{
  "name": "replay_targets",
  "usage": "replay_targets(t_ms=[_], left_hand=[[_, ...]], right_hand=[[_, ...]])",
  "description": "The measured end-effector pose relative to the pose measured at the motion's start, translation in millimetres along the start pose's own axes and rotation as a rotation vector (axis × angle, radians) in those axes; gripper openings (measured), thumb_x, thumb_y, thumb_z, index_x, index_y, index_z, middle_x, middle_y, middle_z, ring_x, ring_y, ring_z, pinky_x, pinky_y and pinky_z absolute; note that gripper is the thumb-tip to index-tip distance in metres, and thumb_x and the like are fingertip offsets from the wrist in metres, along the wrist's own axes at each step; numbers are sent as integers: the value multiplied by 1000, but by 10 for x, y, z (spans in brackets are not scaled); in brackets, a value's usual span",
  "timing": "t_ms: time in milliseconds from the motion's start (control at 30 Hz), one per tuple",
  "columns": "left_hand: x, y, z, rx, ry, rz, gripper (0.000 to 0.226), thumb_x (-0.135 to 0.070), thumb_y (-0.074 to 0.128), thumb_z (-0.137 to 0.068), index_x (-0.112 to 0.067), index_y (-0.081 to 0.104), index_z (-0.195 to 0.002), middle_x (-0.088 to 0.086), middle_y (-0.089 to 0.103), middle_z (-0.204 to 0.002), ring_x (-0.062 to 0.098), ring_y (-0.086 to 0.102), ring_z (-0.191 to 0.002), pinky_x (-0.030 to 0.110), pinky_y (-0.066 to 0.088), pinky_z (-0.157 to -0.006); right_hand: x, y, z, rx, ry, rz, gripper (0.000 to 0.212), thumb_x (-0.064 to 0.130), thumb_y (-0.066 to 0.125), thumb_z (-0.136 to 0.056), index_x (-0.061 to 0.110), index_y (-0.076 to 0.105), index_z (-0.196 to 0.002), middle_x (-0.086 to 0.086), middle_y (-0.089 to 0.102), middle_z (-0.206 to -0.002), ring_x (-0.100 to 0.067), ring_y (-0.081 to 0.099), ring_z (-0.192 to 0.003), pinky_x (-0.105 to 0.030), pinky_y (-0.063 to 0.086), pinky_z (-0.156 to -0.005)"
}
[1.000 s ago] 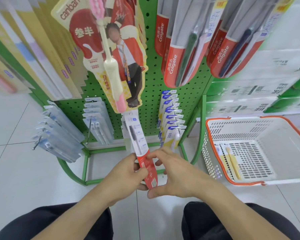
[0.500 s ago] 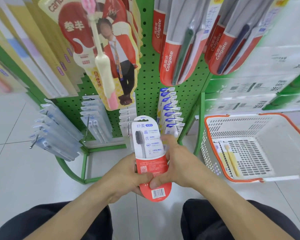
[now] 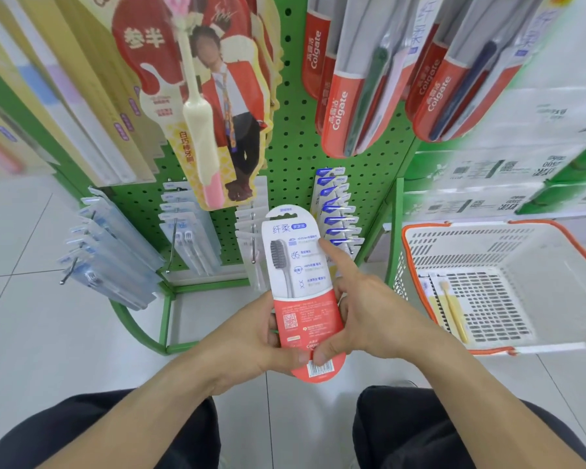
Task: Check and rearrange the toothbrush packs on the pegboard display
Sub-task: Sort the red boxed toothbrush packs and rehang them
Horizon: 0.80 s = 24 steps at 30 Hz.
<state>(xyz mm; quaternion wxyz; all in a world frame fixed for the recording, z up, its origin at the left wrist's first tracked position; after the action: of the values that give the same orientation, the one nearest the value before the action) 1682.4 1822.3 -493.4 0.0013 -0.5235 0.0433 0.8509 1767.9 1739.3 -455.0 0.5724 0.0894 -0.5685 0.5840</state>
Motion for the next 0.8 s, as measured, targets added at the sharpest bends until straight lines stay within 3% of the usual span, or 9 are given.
replay_targets(t_ms=[100, 200, 300, 467, 667, 800], left_hand=[[-32, -62, -2, -83, 18, -63, 81, 12, 81, -74, -30, 50, -136, -1, 74, -113, 17, 72, -104, 35, 60, -87], [-83, -48, 10, -73, 34, -102, 82, 14, 84, -68, -34, 53, -127, -8, 75, -106, 13, 73, -98, 25, 59, -77], [-99, -75, 11, -90, 41, -103, 80, 13, 86, -67, -34, 55, -124, -9, 75, -105, 13, 73, -98, 27, 60, -76], [-37, -133, -8, -132, 29, -66, 64, 4, 78, -82, -32, 55, -130, 0, 75, -110, 17, 73, -100, 38, 63, -74], [21, -121, -42, -116, -12, -55, 44, -10, 66, -95, -31, 54, -132, 1, 76, -110, 21, 74, -98, 46, 63, -79], [67, -89, -32, -83, -44, -112, 42, -16, 67, -95, -31, 55, -132, -1, 76, -110, 20, 74, -100, 49, 62, -82]], right_hand=[[30, -26, 0, -22, -38, -80, 138, 7, 98, -55, 69, 5, -137, 2, 75, -86, -13, 70, -64, -40, 62, -63], [26, -27, 4, -30, -57, -159, 124, 5, 96, -59, 81, 16, -116, 4, 76, -88, -21, 74, -73, -47, 62, -70], [-52, -65, -4, -61, -10, -208, 109, 7, 93, -66, 63, 25, -130, -1, 74, -84, -26, 74, -71, -49, 62, -67], [-63, -104, 5, -78, 2, -167, 55, 16, 74, -91, 29, 42, -133, -6, 74, -81, -27, 73, -62, -48, 62, -63], [-122, -86, 0, -29, 33, -95, 38, 22, 74, -91, 22, 47, -119, -8, 75, -78, -24, 73, -60, -48, 61, -63], [-109, -74, -19, -29, -10, -55, 39, 19, 81, -81, 26, 61, -114, 1, 77, -90, -18, 74, -70, -46, 62, -65]])
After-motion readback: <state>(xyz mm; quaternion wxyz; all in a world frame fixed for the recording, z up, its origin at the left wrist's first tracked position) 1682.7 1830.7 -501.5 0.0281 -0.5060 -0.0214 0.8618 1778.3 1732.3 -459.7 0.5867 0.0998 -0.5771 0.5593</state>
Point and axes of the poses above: each hand's wrist, its own z-axis away from the middle knuckle, its own y-axis out of the palm, x = y × z, the point moved 10 cm from there along -z, towards the middle knuckle
